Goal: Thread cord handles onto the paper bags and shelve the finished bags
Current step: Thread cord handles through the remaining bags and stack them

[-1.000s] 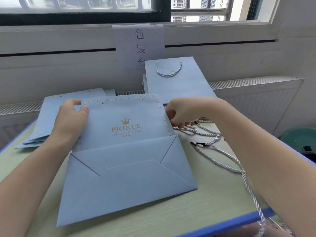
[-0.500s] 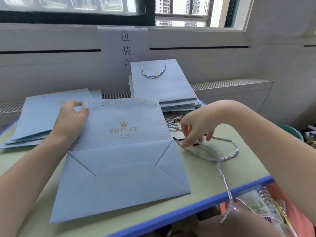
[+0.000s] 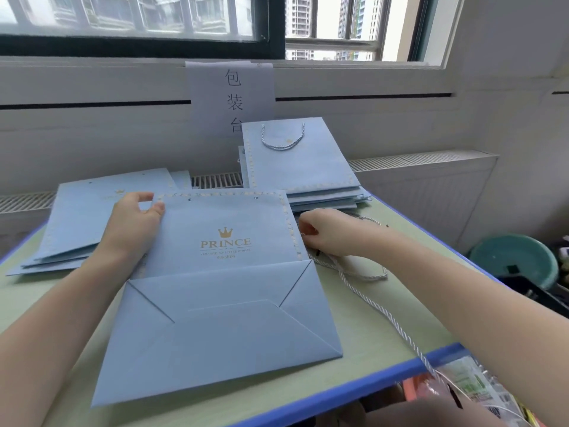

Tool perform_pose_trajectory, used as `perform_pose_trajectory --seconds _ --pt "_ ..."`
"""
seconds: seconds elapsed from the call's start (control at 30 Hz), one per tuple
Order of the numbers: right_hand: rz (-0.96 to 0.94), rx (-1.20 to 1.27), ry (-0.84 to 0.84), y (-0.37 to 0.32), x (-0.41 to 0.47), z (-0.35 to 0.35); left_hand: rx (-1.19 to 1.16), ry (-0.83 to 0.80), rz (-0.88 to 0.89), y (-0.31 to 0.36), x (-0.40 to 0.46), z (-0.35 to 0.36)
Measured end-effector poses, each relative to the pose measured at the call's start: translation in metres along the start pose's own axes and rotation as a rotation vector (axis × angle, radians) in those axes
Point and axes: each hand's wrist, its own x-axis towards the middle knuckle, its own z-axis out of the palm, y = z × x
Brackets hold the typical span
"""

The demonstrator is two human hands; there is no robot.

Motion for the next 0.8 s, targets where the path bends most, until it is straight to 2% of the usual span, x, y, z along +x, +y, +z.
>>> perform_pose_trajectory --seconds 0.23,0.33,0.43,0.6,0.7,0.8 --pt "0.023 0.009 0.08 -0.008 0.034 -0.008 -0.131 -0.085 -0.129 0.004 0.005 -0.014" --pt "0.062 0.081 0.222 -0.004 0.042 -0.031 -0.145 -0.16 -0.16 0.005 0.009 -0.016" --pt "0.018 0.208 0.377 -0.013 0.045 -0.052 -0.064 -0.189 -0.193 0.007 0.008 -0.015" --pt "-0.214 0.532 0.428 -0.068 0.047 -0.059 0.172 -0.302 -0.084 0.005 0.004 -0.012" --pt "-0.307 0.509 0.404 -0.1 0.058 -0.04 0.233 -0.384 -0.002 0.007 0.0 -0.01" --pt "-0.308 0.355 0.334 -0.114 0.065 -0.009 0.27 -0.413 0.11 0.008 -0.002 -0.008"
